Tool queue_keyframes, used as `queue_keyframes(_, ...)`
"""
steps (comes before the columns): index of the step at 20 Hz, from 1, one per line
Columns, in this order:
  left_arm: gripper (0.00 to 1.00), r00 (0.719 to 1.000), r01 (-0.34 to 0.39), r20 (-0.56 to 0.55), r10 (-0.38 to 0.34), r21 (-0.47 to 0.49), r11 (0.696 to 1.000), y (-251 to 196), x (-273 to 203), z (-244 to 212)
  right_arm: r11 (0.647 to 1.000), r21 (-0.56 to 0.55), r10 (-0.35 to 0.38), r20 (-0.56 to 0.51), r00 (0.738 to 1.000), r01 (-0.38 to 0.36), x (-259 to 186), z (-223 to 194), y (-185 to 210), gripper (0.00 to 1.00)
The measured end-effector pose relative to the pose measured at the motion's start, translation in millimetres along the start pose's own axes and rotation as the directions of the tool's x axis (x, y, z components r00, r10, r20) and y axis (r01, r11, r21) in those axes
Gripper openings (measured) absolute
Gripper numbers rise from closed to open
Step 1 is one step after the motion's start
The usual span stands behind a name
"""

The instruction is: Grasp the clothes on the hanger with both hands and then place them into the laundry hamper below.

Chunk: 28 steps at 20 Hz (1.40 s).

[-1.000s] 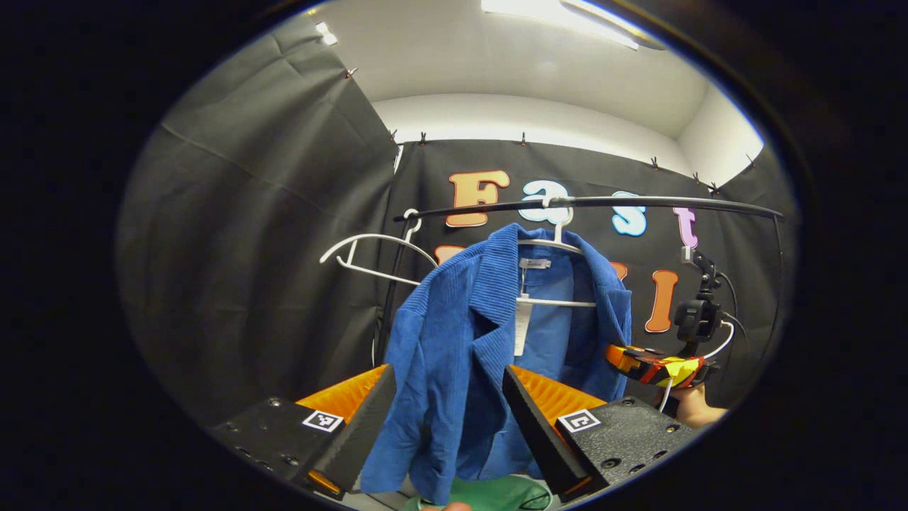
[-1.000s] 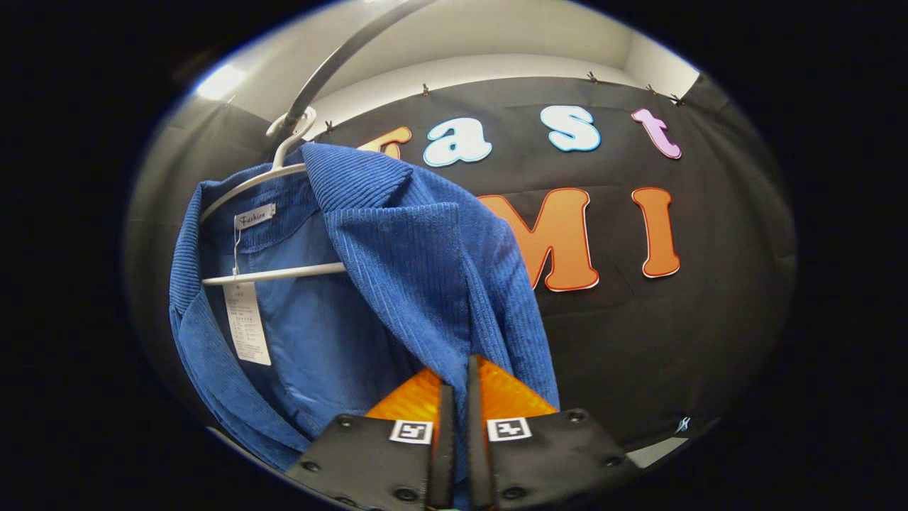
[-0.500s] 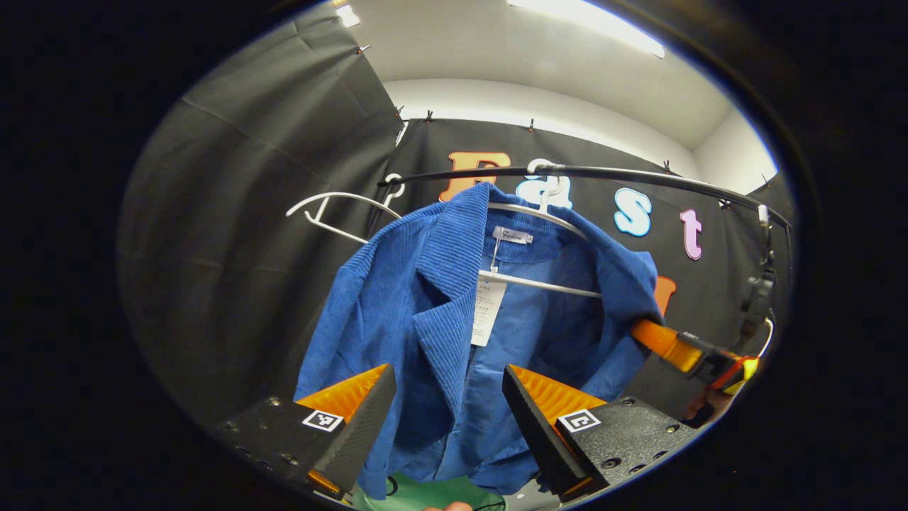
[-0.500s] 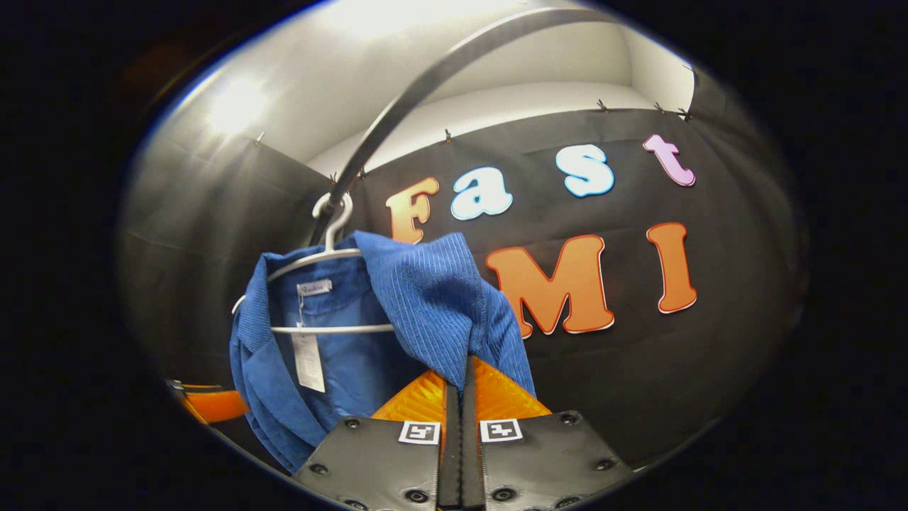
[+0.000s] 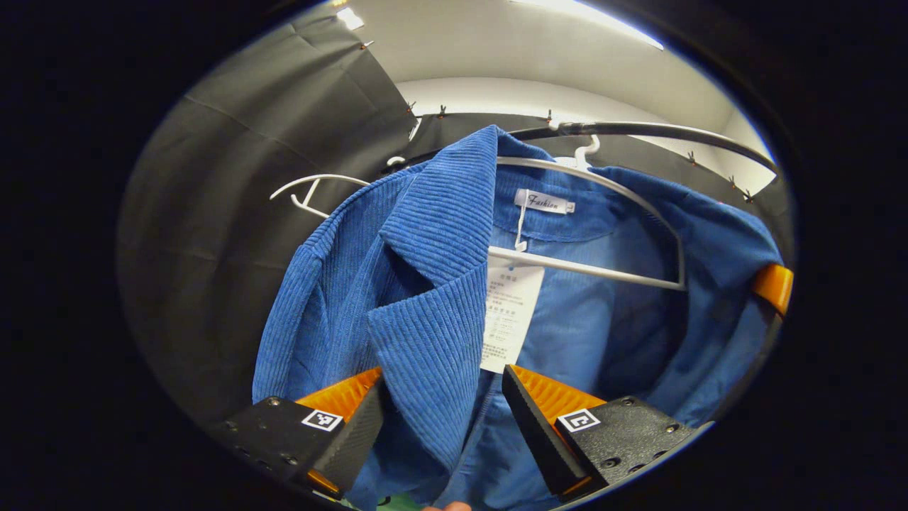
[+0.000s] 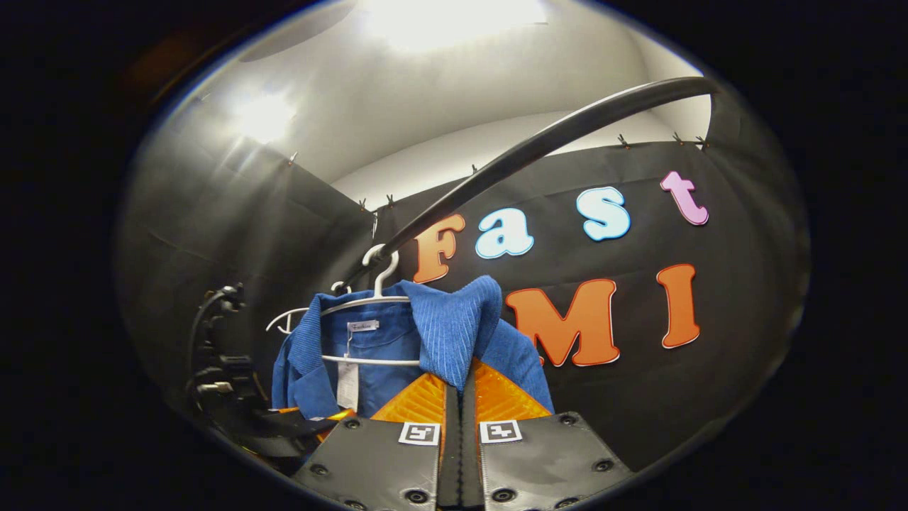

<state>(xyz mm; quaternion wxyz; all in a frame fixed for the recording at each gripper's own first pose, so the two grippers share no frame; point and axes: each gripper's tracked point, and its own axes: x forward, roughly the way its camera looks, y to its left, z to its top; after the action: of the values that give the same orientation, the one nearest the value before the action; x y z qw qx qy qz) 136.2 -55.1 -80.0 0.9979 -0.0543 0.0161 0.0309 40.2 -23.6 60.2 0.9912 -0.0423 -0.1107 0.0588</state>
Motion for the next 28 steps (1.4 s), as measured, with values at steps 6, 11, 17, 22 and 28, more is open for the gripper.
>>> queue_keyframes(6,0.93,0.998,-0.043,0.054,0.039,0.08,0.996,12.7,20.1,1.7,1.0,0.01,0.003,-0.001,1.0,-0.003,-2.0,-1.3,3.1,0.07)
queue_keyframes(11,0.25,0.998,-0.007,0.065,0.002,0.076,0.997,41.5,10.5,13.3,1.0,0.026,0.0,-0.005,1.0,0.0,-0.7,-7.0,1.3,0.07)
queue_keyframes(17,0.05,0.989,-0.092,0.139,0.052,0.301,0.949,81.9,-14.5,67.6,0.999,0.047,-0.018,0.038,0.999,0.016,7.4,-4.2,-7.2,0.07)
queue_keyframes(22,0.05,0.953,-0.216,0.279,0.118,0.353,0.91,106.2,-25.3,149.3,0.998,0.027,-0.064,0.067,0.996,0.062,11.5,-1.5,-16.8,0.07)
queue_keyframes(28,0.05,0.918,-0.276,0.385,0.092,0.456,0.846,120.6,-17.6,231.9,0.997,0.006,-0.079,0.089,0.993,0.079,11.1,3.8,-16.6,0.07)
